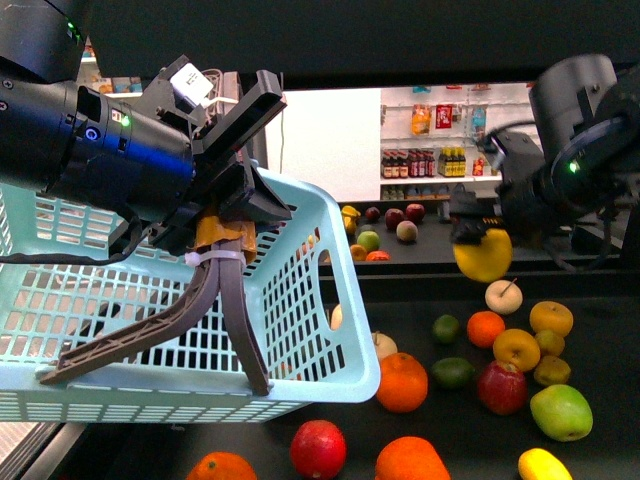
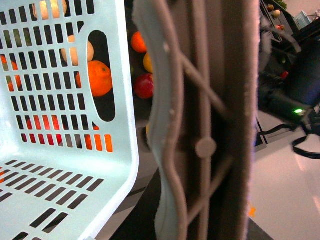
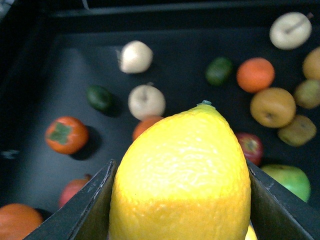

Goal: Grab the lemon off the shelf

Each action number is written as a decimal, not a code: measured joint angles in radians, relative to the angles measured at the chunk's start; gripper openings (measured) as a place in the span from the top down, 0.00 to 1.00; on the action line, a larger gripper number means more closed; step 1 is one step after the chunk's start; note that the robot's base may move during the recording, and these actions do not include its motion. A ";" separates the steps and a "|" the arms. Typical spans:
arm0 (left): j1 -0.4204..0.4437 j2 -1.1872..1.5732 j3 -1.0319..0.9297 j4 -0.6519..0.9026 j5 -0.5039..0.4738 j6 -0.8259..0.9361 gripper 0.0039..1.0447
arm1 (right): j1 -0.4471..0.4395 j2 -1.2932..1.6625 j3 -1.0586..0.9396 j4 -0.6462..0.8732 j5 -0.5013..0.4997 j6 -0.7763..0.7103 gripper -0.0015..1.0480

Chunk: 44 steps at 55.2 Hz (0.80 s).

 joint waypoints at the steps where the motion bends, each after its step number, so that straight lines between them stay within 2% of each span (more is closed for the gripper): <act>1: 0.000 0.000 0.000 0.000 0.000 0.000 0.89 | 0.006 -0.006 0.002 -0.003 -0.004 0.003 0.37; 19: 0.000 0.000 0.000 0.000 0.000 0.000 0.89 | 0.227 -0.086 0.032 -0.071 -0.108 0.089 0.37; 42: 0.000 0.000 -0.003 0.000 0.002 0.000 0.89 | 0.335 -0.078 0.032 -0.071 -0.161 0.153 0.37; 44: 0.000 0.000 -0.004 -0.002 0.000 0.000 0.89 | 0.337 -0.077 0.032 -0.068 -0.161 0.155 0.33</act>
